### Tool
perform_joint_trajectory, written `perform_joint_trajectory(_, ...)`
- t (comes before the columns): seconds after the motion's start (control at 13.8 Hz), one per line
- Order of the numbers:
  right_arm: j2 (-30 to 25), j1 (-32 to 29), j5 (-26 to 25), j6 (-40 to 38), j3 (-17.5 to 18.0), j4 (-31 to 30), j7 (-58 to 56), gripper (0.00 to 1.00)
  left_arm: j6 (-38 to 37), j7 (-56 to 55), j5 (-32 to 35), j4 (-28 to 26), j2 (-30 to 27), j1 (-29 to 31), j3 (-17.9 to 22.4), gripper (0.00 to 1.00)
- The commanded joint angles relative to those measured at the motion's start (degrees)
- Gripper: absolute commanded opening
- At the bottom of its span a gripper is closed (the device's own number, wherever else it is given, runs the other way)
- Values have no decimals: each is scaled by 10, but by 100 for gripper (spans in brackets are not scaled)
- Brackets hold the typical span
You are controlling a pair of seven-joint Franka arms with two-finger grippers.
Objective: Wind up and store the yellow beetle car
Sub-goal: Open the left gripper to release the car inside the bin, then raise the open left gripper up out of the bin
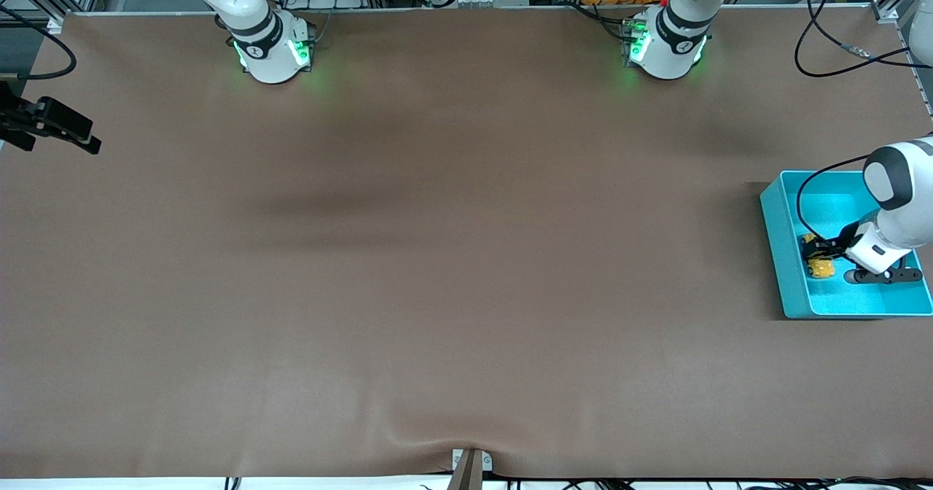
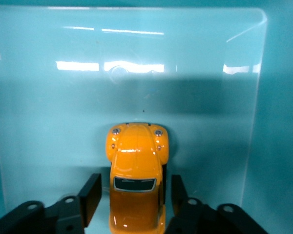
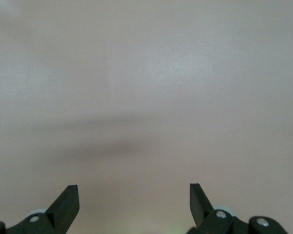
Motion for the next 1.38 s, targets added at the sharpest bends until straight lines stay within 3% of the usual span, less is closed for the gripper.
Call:
perform_joint_trajectory(0.0,-13,-7,-7,2,8,-9,1,100,-7,0,17,-2,-45,2,-12,100)
perform_joint_trajectory(0.43,-11,-7,-6,2,7,-11,1,100,-168,-4,2,-4,-207,-18,-61,100)
perform_joint_trajectory(0.72,-12,-7,-6,2,8,-9,1,100,-242,-21,-98,-4,-284,-155,26,100)
perform_joint_trajectory(1.01,-12,-7,-6,3,8,-9,1,100,-317,-51,-110,4,-347,-287,100,100)
perform_joint_trajectory(1.16,-10,-7,-6,5,8,-10,1,100,-347,-90,-116,18,-361,-330,110,100)
perform_joint_trajectory(1.3,-12,-7,-6,4,8,-10,0,100,-402,-114,-138,65,-360,-342,105,100)
